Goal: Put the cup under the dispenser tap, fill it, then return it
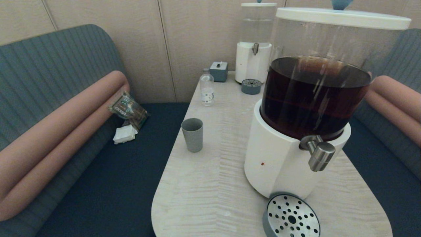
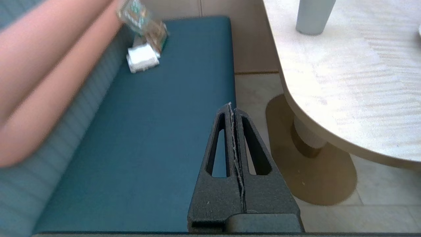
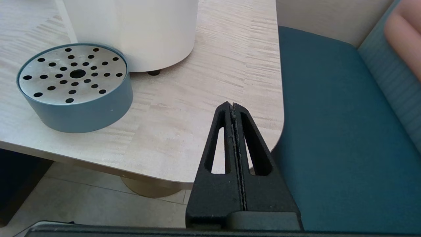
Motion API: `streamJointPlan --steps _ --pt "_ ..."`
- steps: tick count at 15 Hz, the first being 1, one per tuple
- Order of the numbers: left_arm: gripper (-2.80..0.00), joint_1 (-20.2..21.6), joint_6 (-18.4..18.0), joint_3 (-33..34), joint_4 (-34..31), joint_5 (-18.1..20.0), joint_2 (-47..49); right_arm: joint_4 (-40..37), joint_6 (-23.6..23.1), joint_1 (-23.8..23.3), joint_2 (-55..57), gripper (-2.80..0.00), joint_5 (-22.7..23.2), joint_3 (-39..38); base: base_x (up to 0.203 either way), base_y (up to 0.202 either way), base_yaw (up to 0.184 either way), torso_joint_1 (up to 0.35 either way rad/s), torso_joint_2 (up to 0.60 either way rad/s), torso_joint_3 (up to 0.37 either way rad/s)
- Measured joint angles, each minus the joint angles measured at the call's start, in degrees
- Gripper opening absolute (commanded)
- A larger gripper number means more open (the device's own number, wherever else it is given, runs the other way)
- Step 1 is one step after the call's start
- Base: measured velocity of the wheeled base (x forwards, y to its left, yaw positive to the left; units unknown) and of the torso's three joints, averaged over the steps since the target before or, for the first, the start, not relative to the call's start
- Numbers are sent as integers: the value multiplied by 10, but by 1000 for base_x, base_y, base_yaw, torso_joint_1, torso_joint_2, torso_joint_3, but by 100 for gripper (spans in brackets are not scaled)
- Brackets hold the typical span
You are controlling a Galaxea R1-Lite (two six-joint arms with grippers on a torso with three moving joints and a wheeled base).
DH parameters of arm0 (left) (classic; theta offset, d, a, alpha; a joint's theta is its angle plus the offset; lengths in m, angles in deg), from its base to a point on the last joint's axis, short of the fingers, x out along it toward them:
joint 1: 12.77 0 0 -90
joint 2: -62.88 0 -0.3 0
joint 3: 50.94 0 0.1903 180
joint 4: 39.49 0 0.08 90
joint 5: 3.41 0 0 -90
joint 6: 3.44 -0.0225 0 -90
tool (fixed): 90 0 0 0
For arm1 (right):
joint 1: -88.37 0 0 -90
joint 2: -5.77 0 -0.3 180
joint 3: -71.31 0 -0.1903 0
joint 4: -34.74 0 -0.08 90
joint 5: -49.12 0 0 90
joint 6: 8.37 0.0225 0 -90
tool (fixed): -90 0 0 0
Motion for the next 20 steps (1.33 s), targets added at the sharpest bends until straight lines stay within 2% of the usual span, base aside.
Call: streamJointPlan --steps 14,20 --pt "-280 0 8 4 0 0 0 0 1 0 0 -280 0 0 0 0 0 0 0 0" --pt "-280 0 8 4 0 0 0 1 24 0 0 -280 -20 0 0 0 0 0 0 0"
